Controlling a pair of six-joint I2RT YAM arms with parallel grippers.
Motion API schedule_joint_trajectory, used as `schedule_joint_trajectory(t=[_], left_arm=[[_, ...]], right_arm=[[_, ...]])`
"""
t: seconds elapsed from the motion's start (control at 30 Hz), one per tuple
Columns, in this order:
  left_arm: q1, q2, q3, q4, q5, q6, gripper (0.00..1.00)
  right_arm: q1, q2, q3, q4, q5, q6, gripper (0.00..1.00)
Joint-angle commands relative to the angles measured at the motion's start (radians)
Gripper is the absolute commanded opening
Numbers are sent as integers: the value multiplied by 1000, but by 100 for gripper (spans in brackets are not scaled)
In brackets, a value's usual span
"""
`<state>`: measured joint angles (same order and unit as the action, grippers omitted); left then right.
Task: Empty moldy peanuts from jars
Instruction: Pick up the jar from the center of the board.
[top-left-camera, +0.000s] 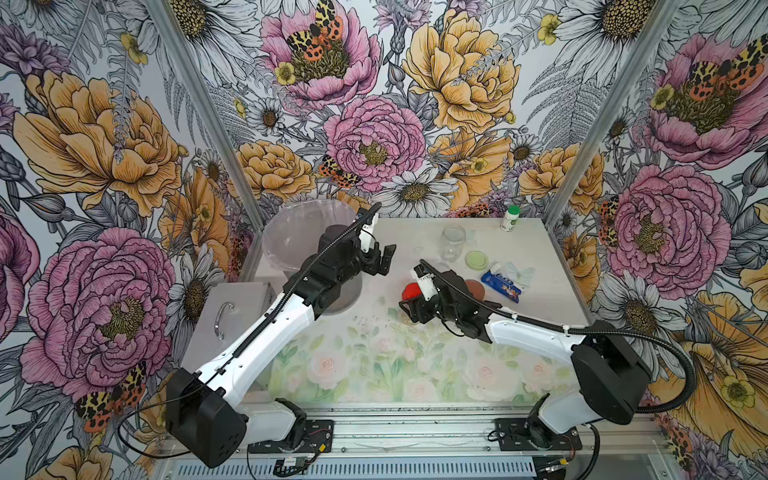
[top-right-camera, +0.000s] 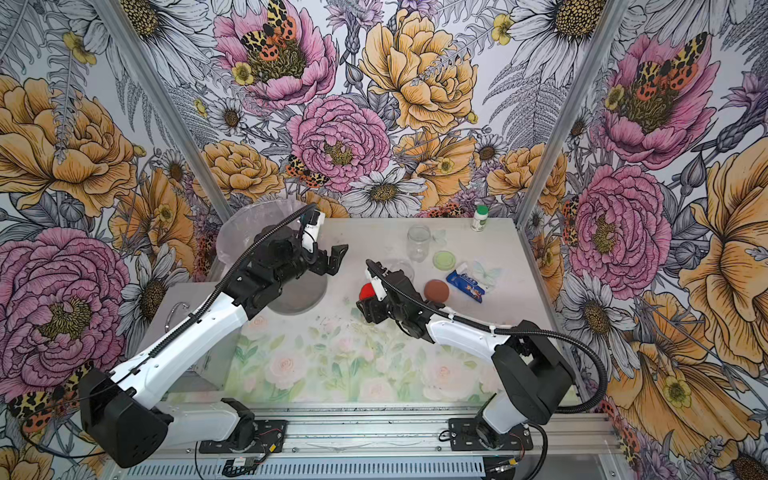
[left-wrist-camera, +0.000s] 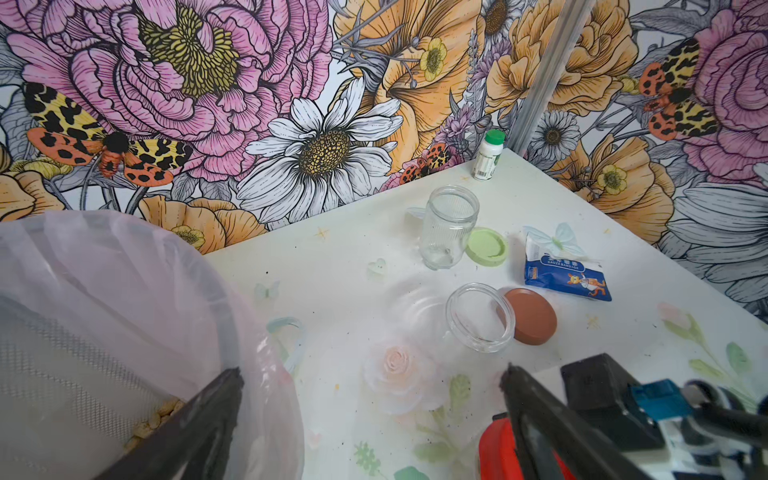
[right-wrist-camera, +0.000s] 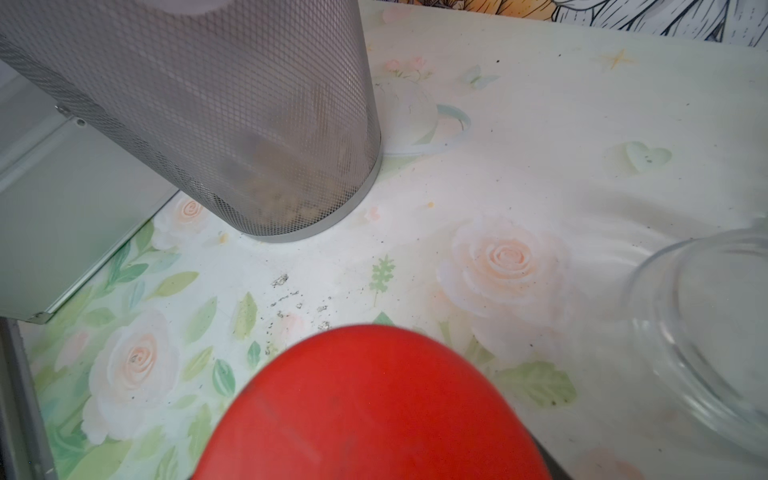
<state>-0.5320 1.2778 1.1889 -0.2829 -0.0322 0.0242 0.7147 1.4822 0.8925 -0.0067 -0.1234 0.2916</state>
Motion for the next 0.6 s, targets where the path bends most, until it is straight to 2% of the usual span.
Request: schedule_joint_trajectory(t=[0.0,0.1,0.2,0.57], left_arm=[[-2,-40,-15,36,40,19,99],[-6,-40,-9,13,142,85,99],[-32,-43,-2,9,157,120,99],[-34,52,88,-7,328,78,99]], right_arm=[[-19,-91,77,-101,-43,21,54],[-36,-151,113,-172,-51,19,54],[-72,-196,155,-231,-84,18,54],[-171,-221,341,-371,-223,1,54]])
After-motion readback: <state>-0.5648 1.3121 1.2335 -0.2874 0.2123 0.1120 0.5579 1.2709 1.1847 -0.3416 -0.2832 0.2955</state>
